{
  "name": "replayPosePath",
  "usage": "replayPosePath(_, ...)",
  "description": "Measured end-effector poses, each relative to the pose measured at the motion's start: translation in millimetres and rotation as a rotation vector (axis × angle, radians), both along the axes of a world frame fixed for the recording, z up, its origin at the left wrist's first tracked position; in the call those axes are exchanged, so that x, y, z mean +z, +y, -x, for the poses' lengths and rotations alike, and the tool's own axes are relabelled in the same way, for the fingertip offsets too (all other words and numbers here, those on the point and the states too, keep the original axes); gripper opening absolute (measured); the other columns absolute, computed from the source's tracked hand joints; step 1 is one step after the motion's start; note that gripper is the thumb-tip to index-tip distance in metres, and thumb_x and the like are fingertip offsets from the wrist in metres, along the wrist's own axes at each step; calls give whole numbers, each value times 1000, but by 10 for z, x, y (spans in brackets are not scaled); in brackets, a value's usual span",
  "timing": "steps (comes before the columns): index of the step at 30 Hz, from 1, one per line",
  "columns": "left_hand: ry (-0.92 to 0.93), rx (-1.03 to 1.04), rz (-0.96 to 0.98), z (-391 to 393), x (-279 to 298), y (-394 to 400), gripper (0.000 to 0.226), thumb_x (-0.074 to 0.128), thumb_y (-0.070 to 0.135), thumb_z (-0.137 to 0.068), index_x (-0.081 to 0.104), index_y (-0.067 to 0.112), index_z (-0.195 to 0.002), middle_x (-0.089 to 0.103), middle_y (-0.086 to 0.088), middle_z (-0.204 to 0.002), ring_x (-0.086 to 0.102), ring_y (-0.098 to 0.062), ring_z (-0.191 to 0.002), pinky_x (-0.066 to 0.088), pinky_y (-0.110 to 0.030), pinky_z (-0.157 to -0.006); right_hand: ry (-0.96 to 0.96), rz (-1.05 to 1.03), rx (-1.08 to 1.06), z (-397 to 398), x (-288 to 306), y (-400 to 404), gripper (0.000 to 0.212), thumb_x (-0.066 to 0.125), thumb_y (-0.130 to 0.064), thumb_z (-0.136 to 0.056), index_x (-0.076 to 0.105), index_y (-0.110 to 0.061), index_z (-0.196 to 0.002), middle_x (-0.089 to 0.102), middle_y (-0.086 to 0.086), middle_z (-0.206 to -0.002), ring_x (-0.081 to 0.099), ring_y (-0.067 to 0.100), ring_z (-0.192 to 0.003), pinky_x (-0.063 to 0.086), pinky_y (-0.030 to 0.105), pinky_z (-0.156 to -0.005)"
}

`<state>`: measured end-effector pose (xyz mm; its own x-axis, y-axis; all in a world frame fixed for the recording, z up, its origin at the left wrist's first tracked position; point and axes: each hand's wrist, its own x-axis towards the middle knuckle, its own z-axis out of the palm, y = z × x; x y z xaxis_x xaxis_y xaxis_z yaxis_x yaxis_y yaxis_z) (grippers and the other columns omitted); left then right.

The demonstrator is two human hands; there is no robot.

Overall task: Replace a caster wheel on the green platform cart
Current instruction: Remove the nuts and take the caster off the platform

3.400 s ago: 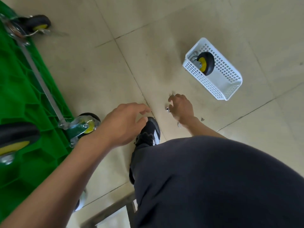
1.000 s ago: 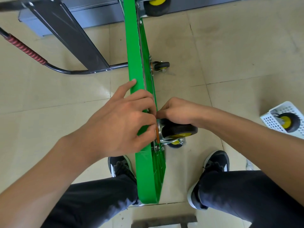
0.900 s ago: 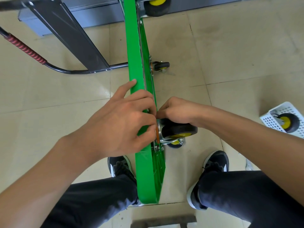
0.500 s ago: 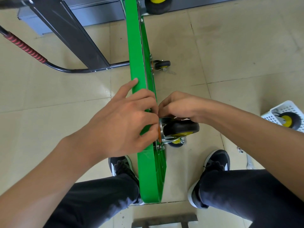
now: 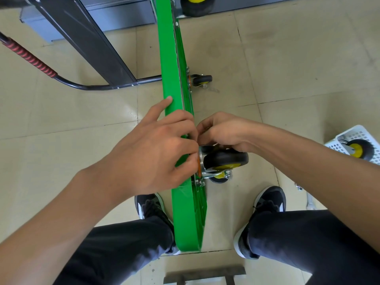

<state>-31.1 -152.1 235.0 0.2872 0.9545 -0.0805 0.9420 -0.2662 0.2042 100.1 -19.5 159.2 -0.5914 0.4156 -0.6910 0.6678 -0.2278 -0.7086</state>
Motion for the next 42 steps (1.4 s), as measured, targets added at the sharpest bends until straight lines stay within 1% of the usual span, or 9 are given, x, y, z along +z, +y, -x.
replayPosePath(3, 2, -2, -3, 2, -3, -1, 36, 42, 37, -94, 74, 27, -79, 63, 10, -93, 57, -14, -112, 20, -51, -120, 30, 63, -13, -8, 8, 8, 17, 68, 6, -83, 70, -11, -81, 63, -4, -52, 52, 5, -38, 37, 16, -37)
replayPosePath(10, 11, -1, 0, -2, -6, 5, 35, 44, 36, -92, 75, 26, -80, 63, 10, -93, 57, -15, -113, 20, -51, -120, 60, 22, -70, 38, -54, -29, 24, 67, 13, -79, 70, -10, -86, 66, 4, -68, 58, 12, -54, 41, 17, -43)
replayPosePath(17, 17, -3, 1, -2, -7, 2, 34, 44, 36, -93, 75, 26, -82, 63, 10, -94, 56, -15, -115, 19, -51, -120, 59, 195, -109, 54, -113, 14, 33, 61, 20, -78, 68, -10, -90, 68, 8, -81, 63, 22, -73, 51, 29, -62)
replayPosePath(21, 14, -4, 3, -1, -10, -2, 34, 44, 36, -93, 75, 27, -82, 63, 10, -95, 56, -15, -115, 19, -50, -120, 109, 258, -145, 47, -115, 27, 26, 62, 18, -81, 67, -7, -90, 68, 11, -76, 66, 22, -71, 54, 26, -60)
replayPosePath(26, 17, -7, 4, -3, -3, 5, 34, 44, 36, -93, 74, 27, -81, 63, 10, -94, 56, -15, -114, 20, -52, -120, 67, 87, -92, 56, -112, -7, 20, 67, 11, -82, 68, -9, -87, 66, 9, -75, 62, 17, -65, 49, 20, -54)
replayPosePath(31, 16, -1, 4, -2, -1, 4, 35, 43, 36, -94, 74, 27, -81, 63, 9, -95, 56, -15, -114, 20, -52, -119, -96, -65, 100, 62, -40, 16, 4, 71, -13, -85, 71, -13, -89, 66, 6, -81, 61, 21, -76, 45, 27, -61)
replayPosePath(33, 15, -1, 6, -5, -1, 4, 35, 43, 36, -94, 74, 27, -81, 64, 9, -95, 56, -16, -114, 21, -52, -119, -180, -126, 215, 54, -3, 8, 13, 66, -23, -87, 63, -11, -83, 59, 7, -80, 55, 24, -77, 42, 27, -61)
replayPosePath(36, 24, -4, 8, -9, -4, 7, 34, 43, 36, -93, 74, 27, -81, 64, 9, -95, 56, -16, -115, 21, -53, -119, -206, -184, 272, 56, 36, -7, 24, 61, -20, -90, 51, -12, -69, 46, 4, -69, 43, 23, -67, 32, 28, -54)
replayPosePath(42, 21, -4, -10, -4, -12, 0, 34, 43, 35, -93, 73, 25, -80, 63, 8, -94, 57, -17, -113, 21, -53, -119, -155, -164, 215, 74, -6, 38, 9, 67, -14, -82, 64, -11, -75, 49, 6, -70, 47, 23, -68, 37, 26, -54)
